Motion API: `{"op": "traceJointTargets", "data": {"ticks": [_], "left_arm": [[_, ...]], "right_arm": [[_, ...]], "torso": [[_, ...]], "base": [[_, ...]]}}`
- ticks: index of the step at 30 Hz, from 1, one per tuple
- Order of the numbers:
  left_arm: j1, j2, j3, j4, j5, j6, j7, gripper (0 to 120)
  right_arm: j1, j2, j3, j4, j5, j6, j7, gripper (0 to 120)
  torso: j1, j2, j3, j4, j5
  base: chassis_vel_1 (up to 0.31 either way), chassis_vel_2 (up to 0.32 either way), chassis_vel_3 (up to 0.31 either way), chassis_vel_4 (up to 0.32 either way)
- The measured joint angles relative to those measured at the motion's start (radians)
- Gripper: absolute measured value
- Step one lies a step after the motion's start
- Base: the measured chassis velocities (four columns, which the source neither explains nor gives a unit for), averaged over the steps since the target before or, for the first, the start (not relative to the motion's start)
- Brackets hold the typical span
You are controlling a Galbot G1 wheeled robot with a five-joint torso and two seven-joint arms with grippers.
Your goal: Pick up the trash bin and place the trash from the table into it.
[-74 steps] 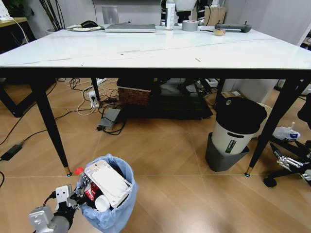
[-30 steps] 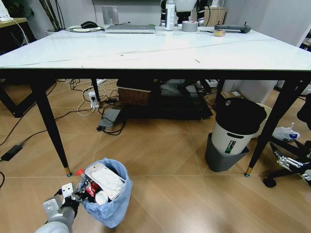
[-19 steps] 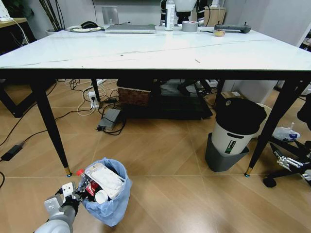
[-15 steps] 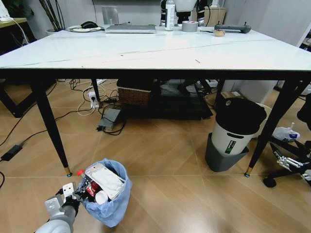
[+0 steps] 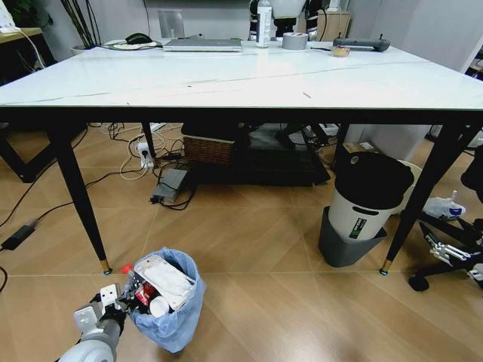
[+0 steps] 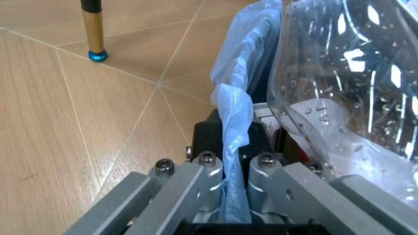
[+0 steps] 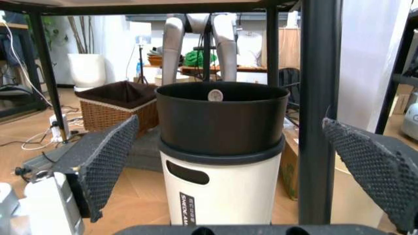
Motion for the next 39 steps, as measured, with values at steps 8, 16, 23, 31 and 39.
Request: {"op": "traceJointTargets", "data": {"ticks": [8, 16, 23, 31, 39], "left_arm": [[-0.007, -0.005, 0.007, 0.008, 0.006, -0.001, 0.001, 0], [-0.009, -0.007, 0.009, 0.017, 0.011, -0.002, 0.002, 0], [-0.01, -0.007, 0.009, 0.017, 0.011, -0.003, 0.003, 0], [-0.009, -0.009, 0.006, 0.018, 0.013, -0.005, 0.005, 8], [-0.01, -0.011, 0.007, 0.023, 0.016, -0.008, 0.007, 20]], "right_arm": [[0.0, 0.0, 0.0, 0.0, 0.0, 0.0, 0.0, 100], [0.0, 0.0, 0.0, 0.0, 0.0, 0.0, 0.0, 100], [0.0, 0.0, 0.0, 0.0, 0.0, 0.0, 0.0, 100], [0.0, 0.0, 0.0, 0.0, 0.0, 0.0, 0.0, 100], [0.0, 0.0, 0.0, 0.0, 0.0, 0.0, 0.0, 100]], "torso": [[0.0, 0.0, 0.0, 0.0, 0.0], [0.0, 0.0, 0.0, 0.0, 0.0], [0.0, 0.0, 0.0, 0.0, 0.0], [0.0, 0.0, 0.0, 0.0, 0.0003], [0.0, 0.0, 0.0, 0.0, 0.0]], "base": [[0.0, 0.0, 0.0, 0.0], [0.0, 0.0, 0.0, 0.0], [0.0, 0.0, 0.0, 0.0], [0.0, 0.0, 0.0, 0.0], [0.0, 0.0, 0.0, 0.0]]}}
